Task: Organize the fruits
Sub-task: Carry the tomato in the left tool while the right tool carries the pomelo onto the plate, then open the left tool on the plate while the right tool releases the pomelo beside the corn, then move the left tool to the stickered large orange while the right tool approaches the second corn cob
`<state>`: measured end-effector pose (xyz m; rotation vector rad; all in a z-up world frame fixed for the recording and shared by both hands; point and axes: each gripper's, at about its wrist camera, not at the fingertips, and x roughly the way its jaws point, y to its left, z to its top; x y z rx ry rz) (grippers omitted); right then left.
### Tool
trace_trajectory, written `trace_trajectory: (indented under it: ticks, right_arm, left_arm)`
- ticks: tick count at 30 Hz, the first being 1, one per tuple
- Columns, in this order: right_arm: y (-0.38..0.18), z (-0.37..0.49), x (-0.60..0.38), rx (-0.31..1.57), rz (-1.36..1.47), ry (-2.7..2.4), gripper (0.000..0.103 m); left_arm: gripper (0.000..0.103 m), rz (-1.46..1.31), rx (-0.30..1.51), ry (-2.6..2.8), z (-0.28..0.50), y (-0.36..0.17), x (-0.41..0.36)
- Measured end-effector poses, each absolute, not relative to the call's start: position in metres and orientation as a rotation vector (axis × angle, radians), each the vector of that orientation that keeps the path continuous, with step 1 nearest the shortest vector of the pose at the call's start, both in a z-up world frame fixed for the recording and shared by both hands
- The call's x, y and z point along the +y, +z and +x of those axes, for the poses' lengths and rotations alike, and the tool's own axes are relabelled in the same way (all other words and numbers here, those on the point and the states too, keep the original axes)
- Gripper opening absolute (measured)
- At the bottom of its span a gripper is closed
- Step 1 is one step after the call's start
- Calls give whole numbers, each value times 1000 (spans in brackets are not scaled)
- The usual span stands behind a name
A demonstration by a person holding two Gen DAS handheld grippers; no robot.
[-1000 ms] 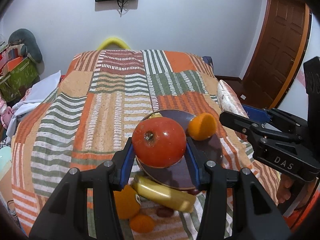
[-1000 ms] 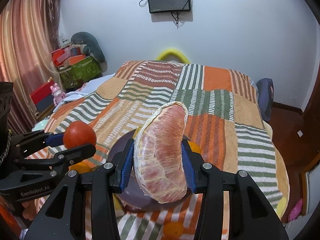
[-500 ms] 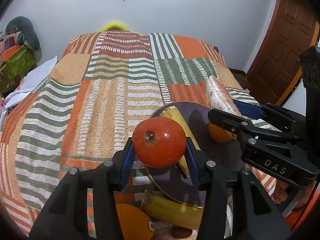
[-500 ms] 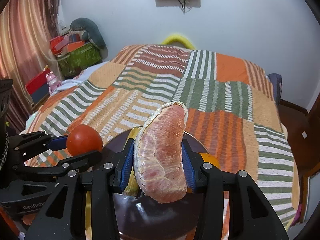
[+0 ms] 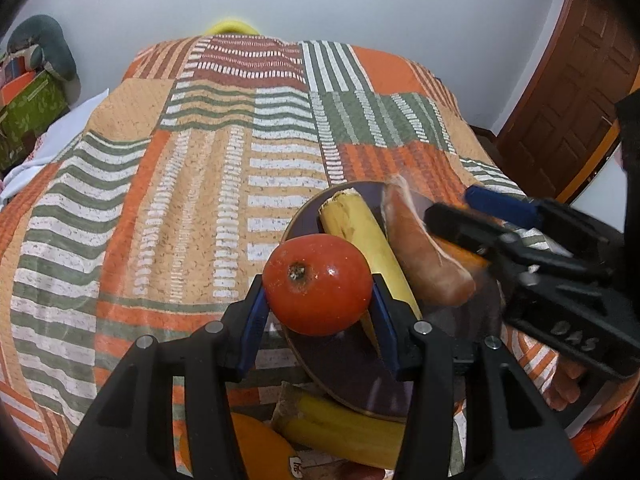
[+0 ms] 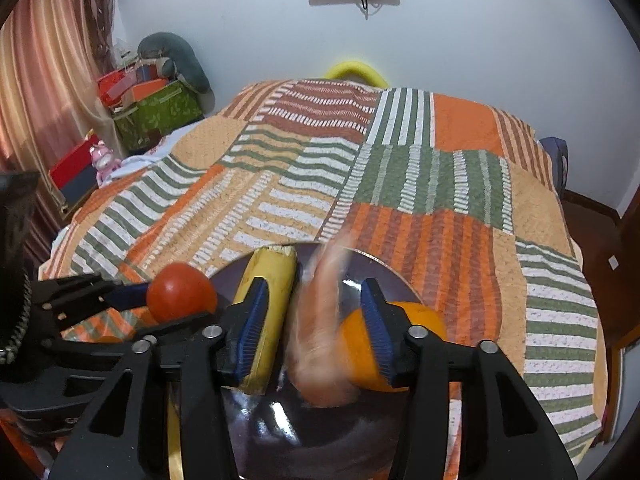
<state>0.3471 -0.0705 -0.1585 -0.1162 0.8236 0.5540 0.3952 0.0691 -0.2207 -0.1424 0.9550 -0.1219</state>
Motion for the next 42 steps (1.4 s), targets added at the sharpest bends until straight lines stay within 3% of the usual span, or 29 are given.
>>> trace_trajectory:
  ticks: [2, 6, 23, 37, 42]
  right_arm:
    - [-153, 345, -73, 799, -117, 546, 52]
    - [-143, 340, -79, 774, -122, 539, 52]
    - [-129, 271, -89, 757, -172, 557, 52]
    - [-185, 238, -62, 917, -201, 670, 52]
    - [-199, 239, -52, 952, -218, 694, 47]
  left_arm:
    - [52, -155, 948, -123, 394, -220, 71]
    - [67, -146, 886, -117, 384, -203, 70]
    - [67, -71, 801, -64, 304, -151, 81]
    - [67, -83, 948, -47, 268, -206, 99]
    - [67, -93, 979, -42, 275, -225, 99]
